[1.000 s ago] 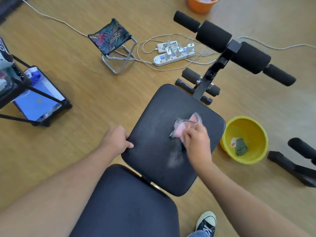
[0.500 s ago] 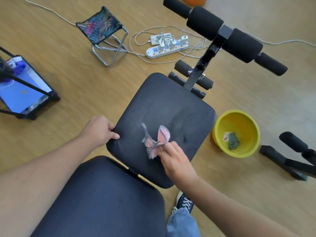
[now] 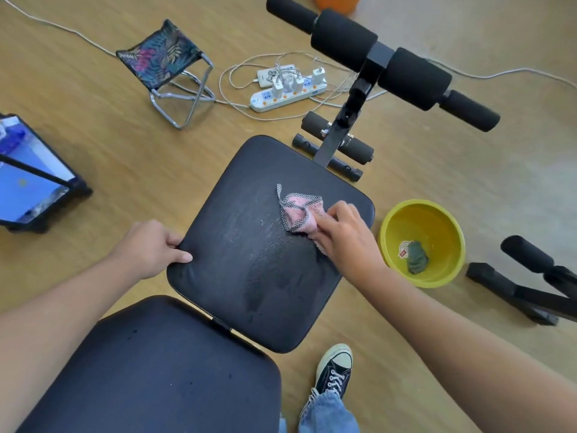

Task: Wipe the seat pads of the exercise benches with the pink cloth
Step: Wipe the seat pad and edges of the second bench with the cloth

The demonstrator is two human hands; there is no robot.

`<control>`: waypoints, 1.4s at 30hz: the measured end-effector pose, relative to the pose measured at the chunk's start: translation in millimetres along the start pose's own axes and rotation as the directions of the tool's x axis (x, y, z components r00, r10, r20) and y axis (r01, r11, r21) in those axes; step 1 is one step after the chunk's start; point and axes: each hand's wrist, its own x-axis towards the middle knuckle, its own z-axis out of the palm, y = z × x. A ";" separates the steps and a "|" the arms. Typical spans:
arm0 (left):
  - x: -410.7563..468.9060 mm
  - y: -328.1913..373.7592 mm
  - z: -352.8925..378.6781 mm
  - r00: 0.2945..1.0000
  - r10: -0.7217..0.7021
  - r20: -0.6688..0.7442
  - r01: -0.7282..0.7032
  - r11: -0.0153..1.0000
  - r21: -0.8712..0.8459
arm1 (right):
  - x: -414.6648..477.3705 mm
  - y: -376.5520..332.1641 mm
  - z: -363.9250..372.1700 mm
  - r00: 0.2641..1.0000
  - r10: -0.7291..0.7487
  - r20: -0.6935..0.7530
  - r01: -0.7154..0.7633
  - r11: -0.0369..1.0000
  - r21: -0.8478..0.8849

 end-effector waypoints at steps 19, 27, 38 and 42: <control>1.0 -11.2 -2.5 0.995 -0.046 0.092 0.047 0.999 -0.016 | -79.2 -26.2 2.9 0.839 -0.494 0.226 0.439 0.862 0.255; -8.8 1.3 -3.6 0.996 -0.062 0.063 0.068 0.992 -0.108 | -22.1 8.4 0.3 0.921 0.303 -0.244 -0.267 0.948 0.170; -9.4 12.7 2.3 0.997 -0.076 -0.009 0.074 0.987 -0.140 | 23.5 23.9 0.2 0.894 0.302 -0.330 -0.304 0.951 0.047; -10.4 8.2 5.4 0.995 -0.095 0.004 0.094 0.980 -0.174 | -65.9 -97.1 45.2 0.913 -0.407 -0.014 0.402 0.894 0.199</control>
